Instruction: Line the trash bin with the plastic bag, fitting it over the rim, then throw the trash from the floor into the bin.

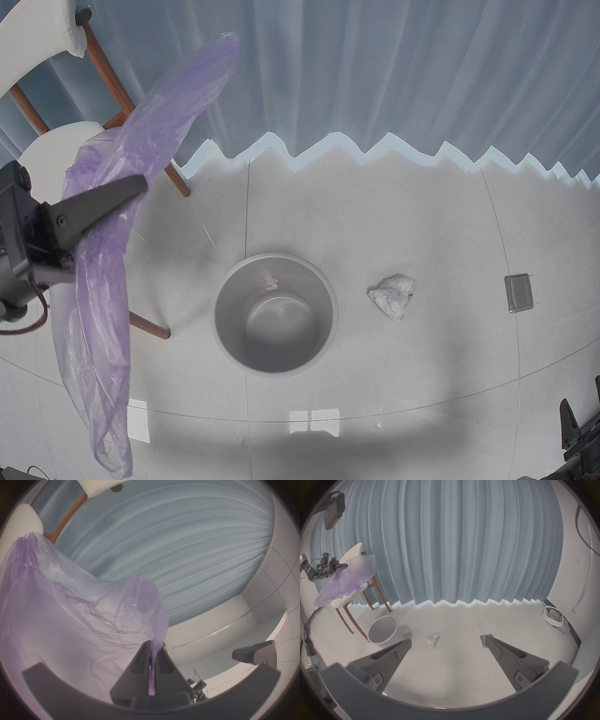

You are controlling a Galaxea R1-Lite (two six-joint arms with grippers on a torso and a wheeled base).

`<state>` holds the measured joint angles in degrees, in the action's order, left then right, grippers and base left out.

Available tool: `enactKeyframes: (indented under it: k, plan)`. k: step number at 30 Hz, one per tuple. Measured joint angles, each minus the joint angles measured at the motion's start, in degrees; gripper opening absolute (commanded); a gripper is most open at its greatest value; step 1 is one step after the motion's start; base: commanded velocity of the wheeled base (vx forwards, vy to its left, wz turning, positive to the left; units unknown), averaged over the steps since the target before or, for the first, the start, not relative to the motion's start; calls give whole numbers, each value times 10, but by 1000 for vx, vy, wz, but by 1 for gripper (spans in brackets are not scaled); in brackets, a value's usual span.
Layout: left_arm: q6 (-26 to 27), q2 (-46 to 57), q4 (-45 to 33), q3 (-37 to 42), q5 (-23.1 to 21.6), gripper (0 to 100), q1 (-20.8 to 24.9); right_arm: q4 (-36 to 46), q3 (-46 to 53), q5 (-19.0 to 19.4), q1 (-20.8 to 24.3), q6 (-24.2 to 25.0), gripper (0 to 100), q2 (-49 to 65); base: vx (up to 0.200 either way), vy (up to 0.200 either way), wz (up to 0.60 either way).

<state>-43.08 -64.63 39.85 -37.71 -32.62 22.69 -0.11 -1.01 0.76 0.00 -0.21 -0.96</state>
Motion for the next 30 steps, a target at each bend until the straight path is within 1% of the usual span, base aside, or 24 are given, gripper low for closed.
enactKeyframes:
  k: [5, 10, 14, 22, 25, 28, 30]
  plan:
    - [-1, 13, -4, 21, 0, 0, 48, 0, 0, 0, 0, 0, 100, 0, 0, 0, 0]
    - [-3, 32, -42, 33, 0, 0, 95, 0, 0, 0, 0, 0, 100, 0, 0, 0, 0]
    - [-18, 47, -63, 35, 0, 0, 119, 0, 0, 0, 0, 0, 100, 0, 0, 0, 0]
    - [-19, 55, -67, 40, 2, 0, 124, 0, 0, 0, 0, 0, 100, 0, 0, 0, 0]
    - [-17, 57, -69, 57, 2, 0, 123, 0, 0, 0, 0, 0, 100, 0, 0, 0, 0]
    - [-10, 58, -69, 82, 3, 0, 112, 0, 0, 0, 0, 0, 100, 0, 0, 0, 0]
    - [5, 57, -67, 99, 4, 0, 97, 0, 0, 0, 0, 0, 100, 0, 0, 0, 0]
